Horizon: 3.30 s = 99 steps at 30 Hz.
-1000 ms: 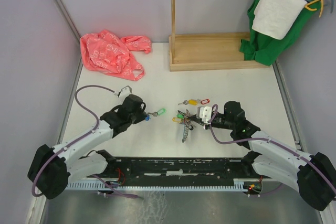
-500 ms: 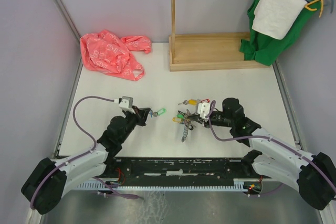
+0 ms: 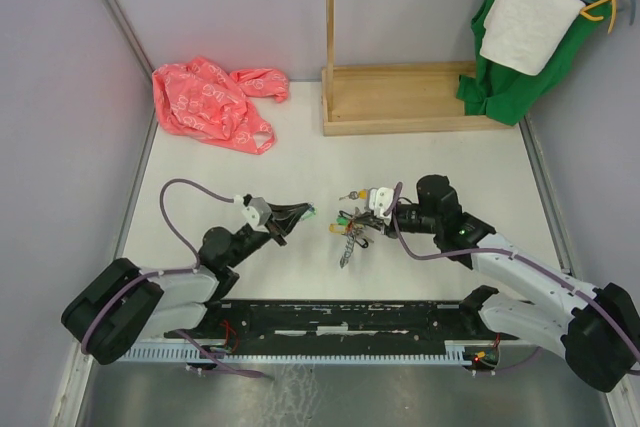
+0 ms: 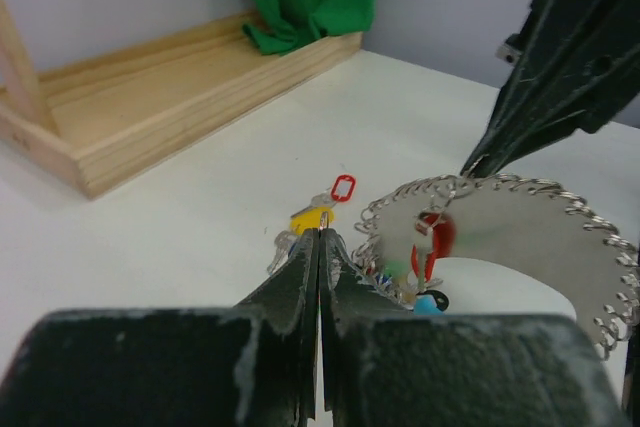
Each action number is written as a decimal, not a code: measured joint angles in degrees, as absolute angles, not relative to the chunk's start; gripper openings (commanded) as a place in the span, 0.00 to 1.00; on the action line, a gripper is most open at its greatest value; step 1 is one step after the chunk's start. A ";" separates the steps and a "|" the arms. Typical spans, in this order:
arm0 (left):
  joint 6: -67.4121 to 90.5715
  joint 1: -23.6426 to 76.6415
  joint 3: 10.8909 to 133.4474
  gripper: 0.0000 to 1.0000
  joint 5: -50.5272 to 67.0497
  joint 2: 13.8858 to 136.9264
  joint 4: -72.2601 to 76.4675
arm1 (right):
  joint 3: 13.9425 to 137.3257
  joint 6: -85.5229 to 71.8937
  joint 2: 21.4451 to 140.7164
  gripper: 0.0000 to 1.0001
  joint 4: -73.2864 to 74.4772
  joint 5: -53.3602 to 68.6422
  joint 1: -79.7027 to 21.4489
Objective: Put the keys on the keyring
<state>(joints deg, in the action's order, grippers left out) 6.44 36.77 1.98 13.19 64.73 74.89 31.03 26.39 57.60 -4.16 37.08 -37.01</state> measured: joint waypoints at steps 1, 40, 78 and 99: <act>5.39 36.77 2.24 0.03 15.73 65.41 75.96 | 31.09 26.89 57.60 0.01 -3.84 37.12 -37.01; -19.66 43.59 8.95 0.03 38.02 69.49 70.59 | 33.43 51.72 57.52 0.01 1.41 38.35 -42.02; -21.15 44.45 8.95 0.03 35.44 71.77 69.97 | 22.57 41.15 55.33 0.01 -15.99 37.41 -42.02; -21.12 44.49 8.95 0.03 35.44 72.75 70.89 | 22.35 39.20 55.33 0.01 -17.17 37.58 -42.02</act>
